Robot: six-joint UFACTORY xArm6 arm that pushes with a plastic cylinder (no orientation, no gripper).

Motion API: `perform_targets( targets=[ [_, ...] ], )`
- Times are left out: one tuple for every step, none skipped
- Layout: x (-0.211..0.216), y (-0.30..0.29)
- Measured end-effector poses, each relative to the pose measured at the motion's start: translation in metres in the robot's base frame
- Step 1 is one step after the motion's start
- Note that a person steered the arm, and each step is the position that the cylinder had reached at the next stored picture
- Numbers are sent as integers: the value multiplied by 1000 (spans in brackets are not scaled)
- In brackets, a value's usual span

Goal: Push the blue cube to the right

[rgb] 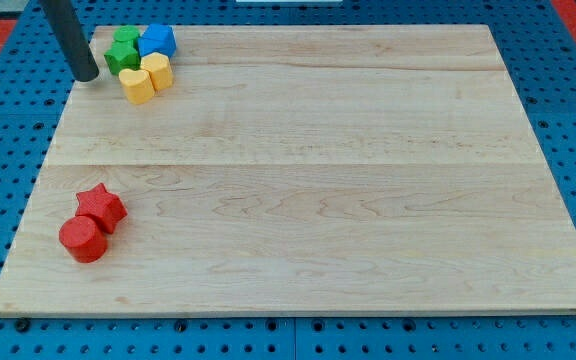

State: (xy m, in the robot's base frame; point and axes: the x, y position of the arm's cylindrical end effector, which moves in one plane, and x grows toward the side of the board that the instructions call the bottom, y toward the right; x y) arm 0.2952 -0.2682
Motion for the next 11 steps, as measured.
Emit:
perform_targets(
  targets=[
    [0,0],
    [-42,6],
    [-94,18],
    [-102,62],
    [-67,76],
    [-60,120],
    [-50,225],
    [-66,177],
    [-81,85],
    [-63,62],
    [-44,108]
  ],
)
